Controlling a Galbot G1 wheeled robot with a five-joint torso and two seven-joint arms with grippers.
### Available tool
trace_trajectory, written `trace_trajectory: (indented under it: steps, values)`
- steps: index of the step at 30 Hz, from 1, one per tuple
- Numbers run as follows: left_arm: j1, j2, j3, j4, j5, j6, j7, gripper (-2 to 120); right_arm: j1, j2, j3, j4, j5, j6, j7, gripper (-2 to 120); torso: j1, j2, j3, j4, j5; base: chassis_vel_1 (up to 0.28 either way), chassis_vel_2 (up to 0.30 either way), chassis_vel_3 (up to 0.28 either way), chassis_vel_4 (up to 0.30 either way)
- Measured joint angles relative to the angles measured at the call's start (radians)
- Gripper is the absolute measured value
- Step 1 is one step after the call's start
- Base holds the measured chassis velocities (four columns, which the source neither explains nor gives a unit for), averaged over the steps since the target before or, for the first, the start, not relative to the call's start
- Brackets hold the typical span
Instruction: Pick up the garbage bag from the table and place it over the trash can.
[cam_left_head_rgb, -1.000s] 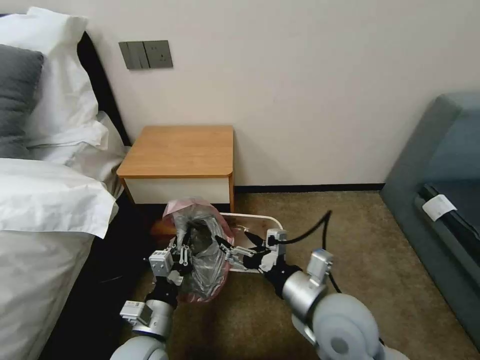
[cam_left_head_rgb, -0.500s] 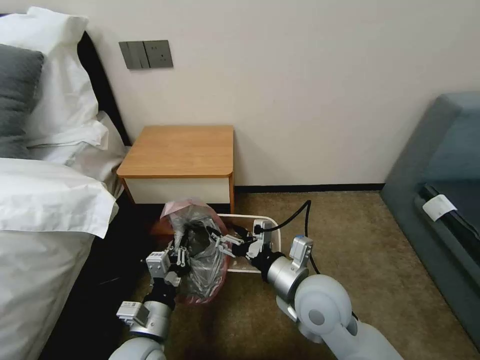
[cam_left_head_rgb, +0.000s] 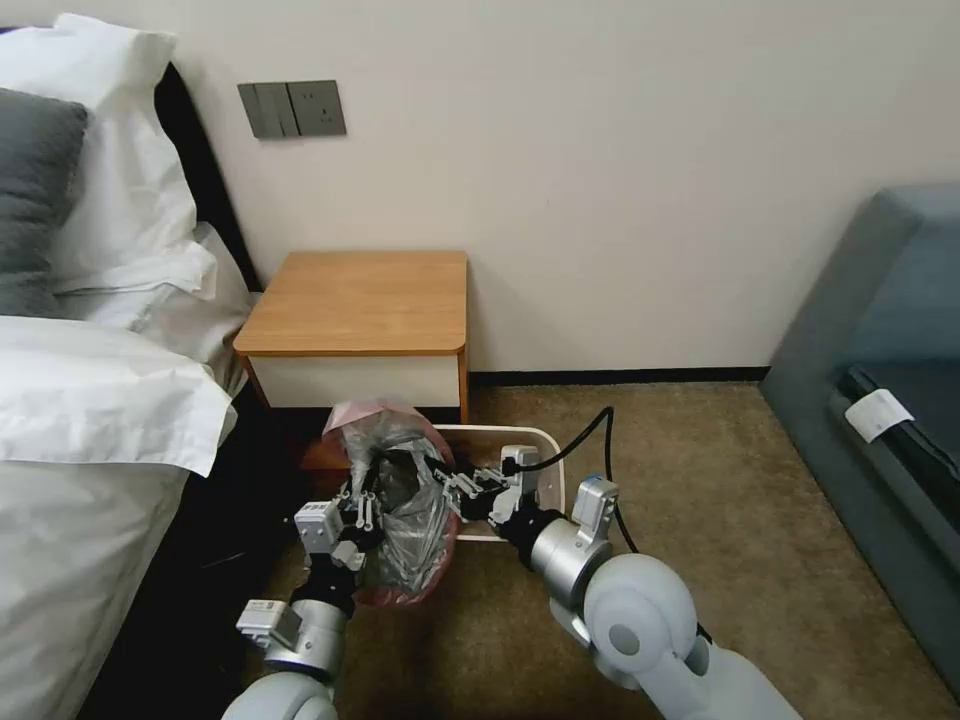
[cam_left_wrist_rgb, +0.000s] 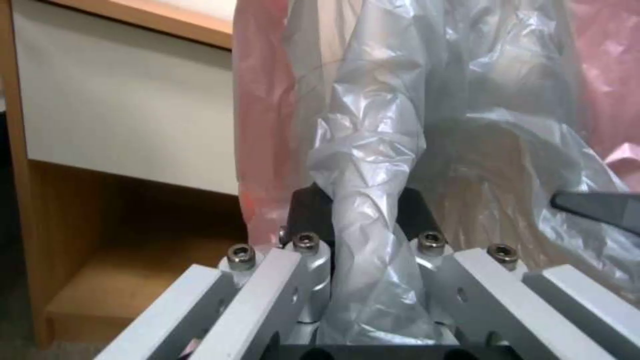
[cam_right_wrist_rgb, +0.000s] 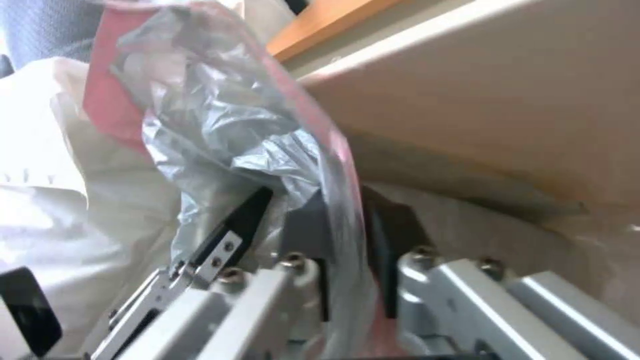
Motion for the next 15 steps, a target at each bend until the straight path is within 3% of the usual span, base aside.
trace_trajectory:
  steps: [4,15]
  values:
    - [0.0,-0.002,0.0,0.0,0.001,0.0,-0.001,9,-0.003,-0.001,-0.001,0.0,-0.017,0.002,-0.007,0,0.0,0.0,0.0,0.0,0.0,0.0,0.0,0.0,0.0]
    - [0.001,-0.003,-0.002,0.013,0.01,0.001,-0.002,9,-0.009,-0.004,0.002,0.032,-0.052,0.022,-0.016,0,0.0,0.0,0.0,0.0,0.0,0.0,0.0,0.0,0.0]
